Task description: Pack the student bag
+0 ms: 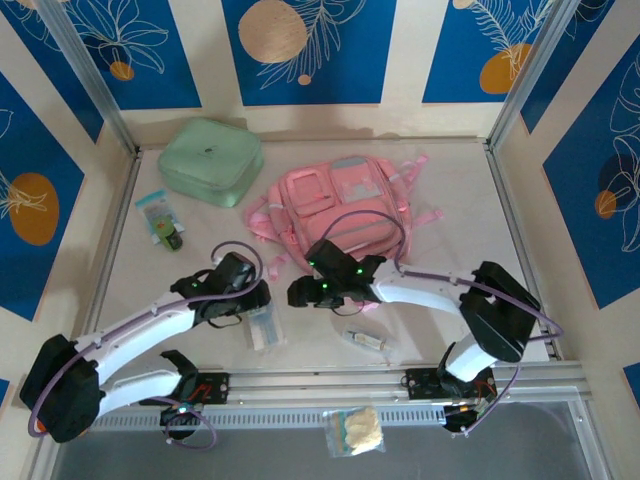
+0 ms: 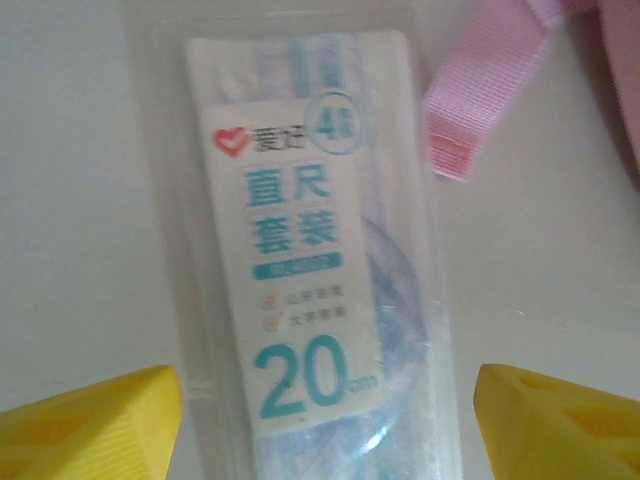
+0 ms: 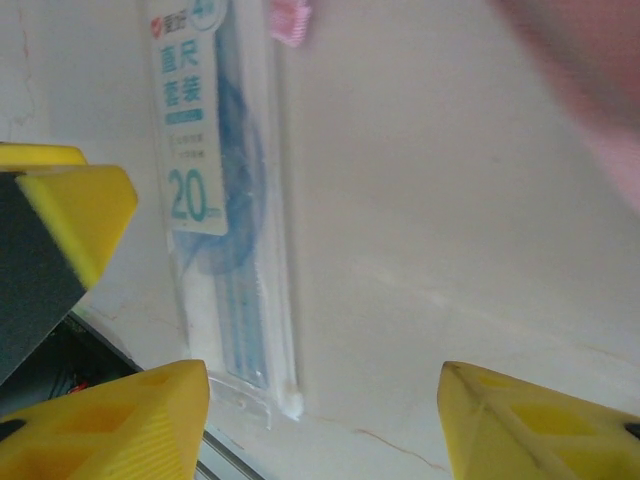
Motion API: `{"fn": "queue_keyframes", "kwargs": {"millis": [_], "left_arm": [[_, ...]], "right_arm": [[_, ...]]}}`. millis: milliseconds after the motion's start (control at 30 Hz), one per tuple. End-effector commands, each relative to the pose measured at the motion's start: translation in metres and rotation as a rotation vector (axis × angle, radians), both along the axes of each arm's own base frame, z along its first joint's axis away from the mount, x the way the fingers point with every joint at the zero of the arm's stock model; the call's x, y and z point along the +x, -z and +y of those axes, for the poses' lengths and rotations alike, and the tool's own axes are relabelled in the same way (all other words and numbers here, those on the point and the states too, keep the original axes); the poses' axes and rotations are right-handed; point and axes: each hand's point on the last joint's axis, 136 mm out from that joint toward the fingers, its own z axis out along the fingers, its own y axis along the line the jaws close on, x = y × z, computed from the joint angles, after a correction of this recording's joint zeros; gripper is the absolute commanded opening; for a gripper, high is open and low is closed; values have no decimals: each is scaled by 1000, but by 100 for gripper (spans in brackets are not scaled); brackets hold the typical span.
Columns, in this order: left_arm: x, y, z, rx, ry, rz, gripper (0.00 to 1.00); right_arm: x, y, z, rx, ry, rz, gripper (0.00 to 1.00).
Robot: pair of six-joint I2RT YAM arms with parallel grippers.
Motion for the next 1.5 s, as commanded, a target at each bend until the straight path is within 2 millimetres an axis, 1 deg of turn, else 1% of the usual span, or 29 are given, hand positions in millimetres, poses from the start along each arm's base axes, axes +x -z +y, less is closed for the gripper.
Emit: {"fn": "queue_keyframes", "kwargs": {"millis": [0, 67, 133, 200, 333, 467, 667, 700, 800, 900, 1133, 1267, 1333, 1467], "left_arm": [[-17, 20, 8, -43, -9, 64, 62], [-21, 26, 11, -53, -18, 70, 52], [-24, 28, 13, -51, -15, 74, 45], [-26, 31, 14, -54, -15, 78, 39], [-29, 39, 17, -55, -19, 83, 30], [-32, 44, 17, -67, -23, 90, 23], [-33, 48, 20, -44, -25, 100, 14], [-33, 48, 19, -51, -21, 100, 13], [-33, 49, 22, -34, -28, 103, 6], [-33, 50, 24, -21, -29, 103, 5], [-34, 48, 25, -20, -28, 95, 5], [-34, 46, 22, -42, -23, 92, 4], [-32, 45, 20, -52, -18, 84, 4], [-32, 43, 18, -57, -14, 84, 3]], "right_arm": [[-9, 2, 23, 10, -40, 45, 55], [-9, 10, 33, 7, -50, 64, 52], [-9, 18, 41, -9, -65, 79, 49], [-9, 24, 48, -18, -76, 93, 48], [-7, 36, 59, -59, -94, 95, 48], [-4, 45, 63, -78, -95, 103, 48], [-11, 55, 81, -50, -149, 132, 49], [-12, 55, 84, -38, -154, 139, 48], [-15, 43, 93, 9, -187, 118, 47], [-14, 26, 98, 46, -205, 87, 44], [-14, 0, 95, 124, -217, 60, 36], [-16, 1, 96, 139, -226, 75, 27], [-17, 9, 96, 130, -230, 89, 23], [-14, 14, 94, 113, -215, 97, 16]]}}
